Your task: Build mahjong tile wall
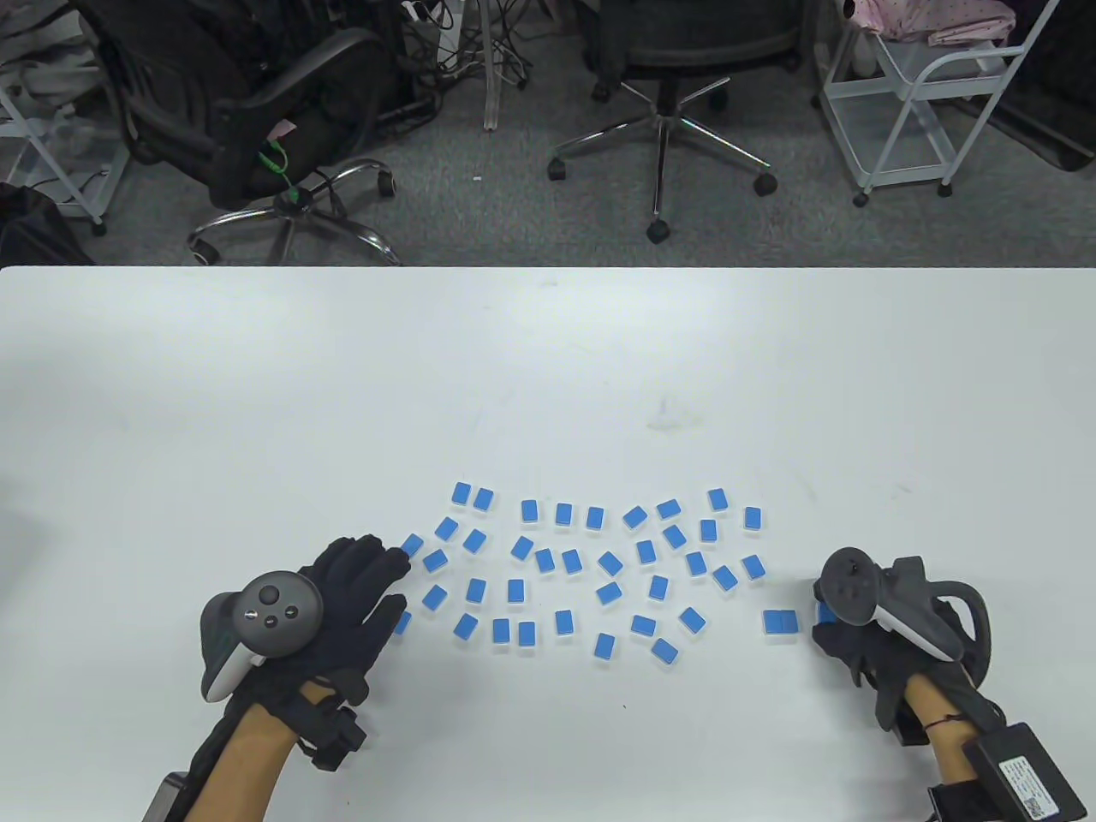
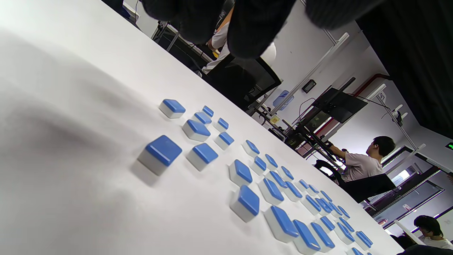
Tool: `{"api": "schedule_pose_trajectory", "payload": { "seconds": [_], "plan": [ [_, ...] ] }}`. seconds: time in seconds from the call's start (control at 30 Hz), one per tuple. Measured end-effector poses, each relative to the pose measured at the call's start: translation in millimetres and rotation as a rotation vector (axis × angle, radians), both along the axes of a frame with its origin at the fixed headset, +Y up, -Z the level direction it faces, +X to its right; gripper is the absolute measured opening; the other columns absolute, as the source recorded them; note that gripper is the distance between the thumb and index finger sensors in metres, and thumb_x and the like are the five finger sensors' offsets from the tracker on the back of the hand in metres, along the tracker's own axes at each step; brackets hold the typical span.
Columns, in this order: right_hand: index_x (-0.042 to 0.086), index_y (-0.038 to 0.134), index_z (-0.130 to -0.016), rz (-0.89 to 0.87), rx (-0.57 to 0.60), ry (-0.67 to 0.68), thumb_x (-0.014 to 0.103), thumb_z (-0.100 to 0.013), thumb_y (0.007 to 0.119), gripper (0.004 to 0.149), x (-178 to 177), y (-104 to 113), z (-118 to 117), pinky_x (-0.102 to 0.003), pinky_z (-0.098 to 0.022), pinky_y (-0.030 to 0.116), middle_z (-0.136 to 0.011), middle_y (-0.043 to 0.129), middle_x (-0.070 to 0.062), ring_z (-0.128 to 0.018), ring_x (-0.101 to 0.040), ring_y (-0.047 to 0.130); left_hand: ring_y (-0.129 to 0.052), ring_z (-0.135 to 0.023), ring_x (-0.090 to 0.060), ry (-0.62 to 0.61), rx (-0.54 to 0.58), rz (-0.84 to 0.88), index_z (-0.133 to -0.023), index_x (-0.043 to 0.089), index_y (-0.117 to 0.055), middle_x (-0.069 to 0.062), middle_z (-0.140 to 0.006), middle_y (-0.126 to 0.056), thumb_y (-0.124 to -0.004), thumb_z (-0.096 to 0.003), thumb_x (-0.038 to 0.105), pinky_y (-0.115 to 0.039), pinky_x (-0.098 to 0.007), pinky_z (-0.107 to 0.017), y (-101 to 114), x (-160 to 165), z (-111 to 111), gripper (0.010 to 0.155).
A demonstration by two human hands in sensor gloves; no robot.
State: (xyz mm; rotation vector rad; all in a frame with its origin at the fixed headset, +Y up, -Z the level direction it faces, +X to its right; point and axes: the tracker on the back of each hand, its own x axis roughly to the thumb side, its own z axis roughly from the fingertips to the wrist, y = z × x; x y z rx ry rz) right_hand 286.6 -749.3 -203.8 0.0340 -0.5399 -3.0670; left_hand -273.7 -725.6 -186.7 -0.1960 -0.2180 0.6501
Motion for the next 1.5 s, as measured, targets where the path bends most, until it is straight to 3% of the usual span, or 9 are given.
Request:
{"api": "schedule_pose_trajectory", "payload": {
  "seconds": [0.43, 1.37, 1.5],
  "plan": [
    [0.037, 0.076, -0.082, -0.021, 0.035, 0.067, 0.046, -0.030, 0.094, 0.056, -11, 1, 2, -0.060, -0.064, 0.073, -0.087, 0.083, -0.001, -0.077, -0.030, 0.087, -0.030, -0.114, -0.035, 0.000, -0.012, -0.003, -0.110, 0.033, -0.056, -0.003, -0.122, -0.042, -0.056, -0.0505, 0.060, -0.023, -0.067, -0.077, 0, 1, 0, 0.066],
    [0.037, 0.075, -0.084, -0.041, 0.032, 0.074, 0.047, -0.030, 0.093, 0.057, -13, -1, 2, -0.060, -0.063, 0.073, -0.088, 0.083, -0.001, -0.077, -0.030, 0.087, -0.031, -0.114, -0.035, -0.006, -0.017, -0.006, -0.110, 0.033, -0.057, -0.004, -0.121, -0.042, -0.056, -0.0505, 0.060, -0.025, -0.067, -0.077, -1, 0, 1, 0.065],
    [0.038, 0.072, -0.088, -0.117, -0.021, 0.031, 0.048, -0.033, 0.087, 0.057, -3, 5, 0, -0.059, -0.066, 0.071, -0.093, 0.082, -0.001, -0.081, -0.030, 0.087, -0.031, -0.114, -0.035, -0.006, -0.016, -0.007, -0.110, 0.033, -0.057, -0.004, -0.121, -0.042, -0.056, -0.0505, 0.060, -0.025, -0.067, -0.077, 0, 0, 1, 0.065]
  ]
}}
